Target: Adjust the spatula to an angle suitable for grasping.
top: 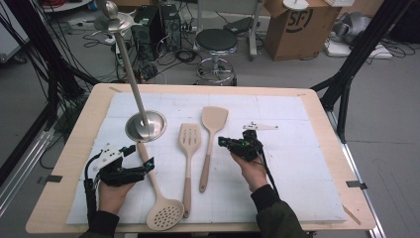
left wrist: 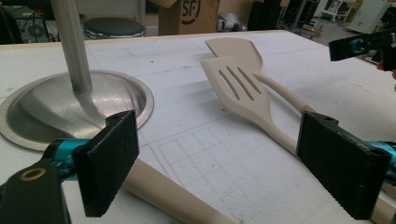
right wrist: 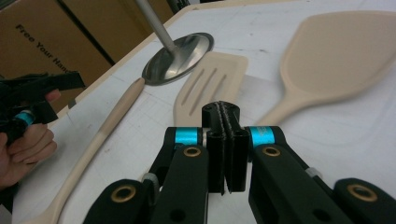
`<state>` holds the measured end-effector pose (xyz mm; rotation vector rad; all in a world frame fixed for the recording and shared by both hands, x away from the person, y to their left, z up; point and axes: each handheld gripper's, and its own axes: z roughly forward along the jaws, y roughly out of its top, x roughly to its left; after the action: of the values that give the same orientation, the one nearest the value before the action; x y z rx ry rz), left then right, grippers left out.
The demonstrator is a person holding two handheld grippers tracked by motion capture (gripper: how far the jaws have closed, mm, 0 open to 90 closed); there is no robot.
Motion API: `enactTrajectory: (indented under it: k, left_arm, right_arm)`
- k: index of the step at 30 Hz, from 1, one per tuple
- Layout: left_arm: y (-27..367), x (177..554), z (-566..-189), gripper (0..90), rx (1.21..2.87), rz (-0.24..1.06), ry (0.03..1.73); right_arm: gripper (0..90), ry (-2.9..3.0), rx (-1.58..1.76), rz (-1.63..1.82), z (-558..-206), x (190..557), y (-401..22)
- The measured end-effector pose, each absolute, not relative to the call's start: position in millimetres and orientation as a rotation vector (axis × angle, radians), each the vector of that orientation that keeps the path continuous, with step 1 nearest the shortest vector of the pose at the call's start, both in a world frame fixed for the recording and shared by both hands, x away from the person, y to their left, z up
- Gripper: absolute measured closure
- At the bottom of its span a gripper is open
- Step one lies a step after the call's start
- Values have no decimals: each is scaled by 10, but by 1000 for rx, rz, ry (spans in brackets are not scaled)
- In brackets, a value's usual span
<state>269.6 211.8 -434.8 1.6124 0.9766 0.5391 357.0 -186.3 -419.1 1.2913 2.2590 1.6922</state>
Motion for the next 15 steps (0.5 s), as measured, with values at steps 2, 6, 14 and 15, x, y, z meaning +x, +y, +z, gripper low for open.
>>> enactTrajectory:
  k: [2,6,14,15]
  left_arm:
    - [2126,2692,-4346,138,1606,538,975]
    - [2133,2691,-4348,139,1603,534,979]
    - [2143,2693,-4352,139,1598,532,978]
    - [2145,2692,-4351,140,1600,533,976]
  right_arm:
    - [892,2266,1289,1706,-4188,3634,-1777]
    - [893,2298,1334,1675,-4226,3790,-1616]
    - [893,2315,1386,1621,-4340,3913,-1533]
    - [893,2317,1393,1617,-4350,3928,-1537]
